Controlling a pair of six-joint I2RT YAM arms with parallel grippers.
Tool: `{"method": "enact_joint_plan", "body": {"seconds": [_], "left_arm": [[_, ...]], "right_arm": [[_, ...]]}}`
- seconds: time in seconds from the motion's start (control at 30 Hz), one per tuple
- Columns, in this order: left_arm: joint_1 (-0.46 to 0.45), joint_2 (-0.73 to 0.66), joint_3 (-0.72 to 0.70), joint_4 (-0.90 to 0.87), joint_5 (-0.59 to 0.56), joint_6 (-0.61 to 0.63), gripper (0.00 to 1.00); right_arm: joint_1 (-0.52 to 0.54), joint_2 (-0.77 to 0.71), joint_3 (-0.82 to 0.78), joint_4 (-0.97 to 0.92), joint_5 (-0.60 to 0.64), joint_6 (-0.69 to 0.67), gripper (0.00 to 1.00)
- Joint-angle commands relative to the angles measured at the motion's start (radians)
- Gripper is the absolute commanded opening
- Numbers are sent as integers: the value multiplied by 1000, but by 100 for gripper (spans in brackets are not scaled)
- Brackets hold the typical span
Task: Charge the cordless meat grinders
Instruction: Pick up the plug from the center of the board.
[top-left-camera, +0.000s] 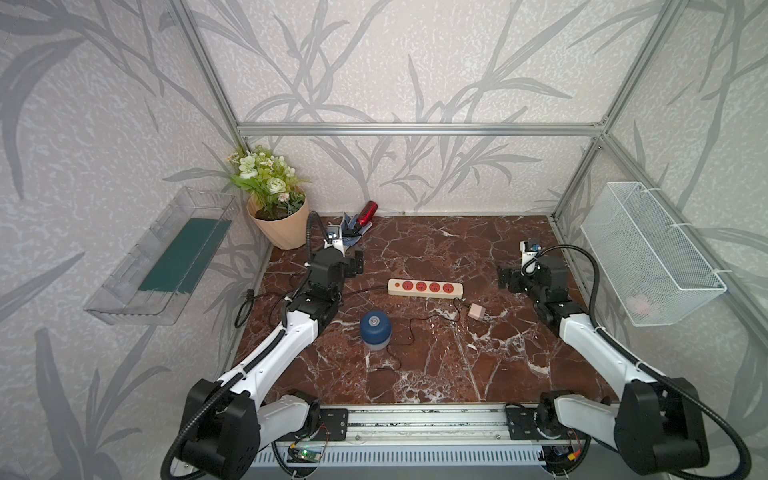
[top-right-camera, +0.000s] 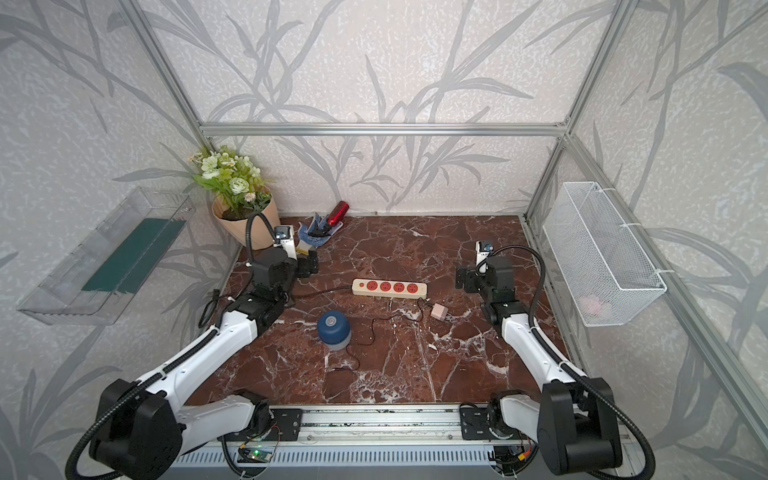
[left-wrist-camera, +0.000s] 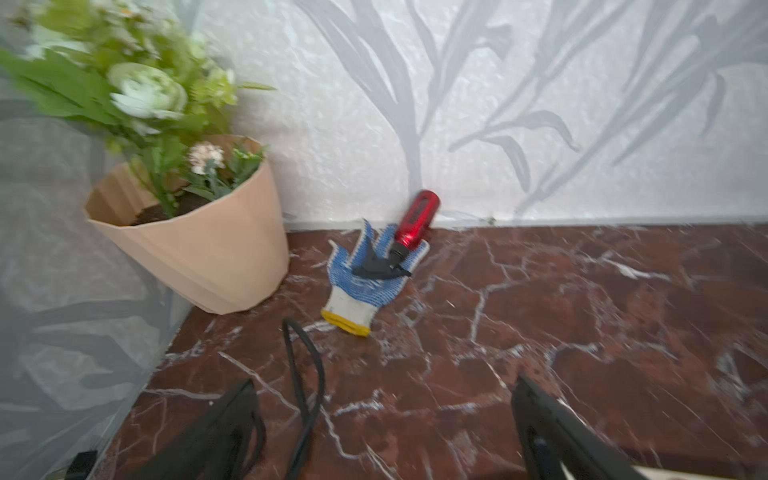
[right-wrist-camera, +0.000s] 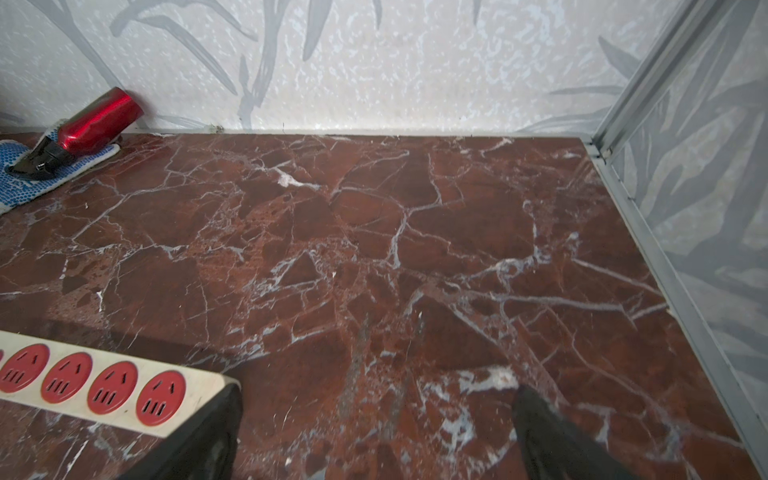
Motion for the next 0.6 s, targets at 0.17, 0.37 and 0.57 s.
{"method": "enact_joint_plan", "body": {"seconds": [0.17,0.37,0.57], "left_arm": [[-260,96,135,-264,125,-112,89],[-404,275,212,-251,223,-214,77],[-499,483,333,-242,315,-364,70]], "right_arm": [[40,-156,63,-361,94,185,100],[43,-186,73,-481,96,205,99],[45,-157,54,-465,12,197,94]]}}
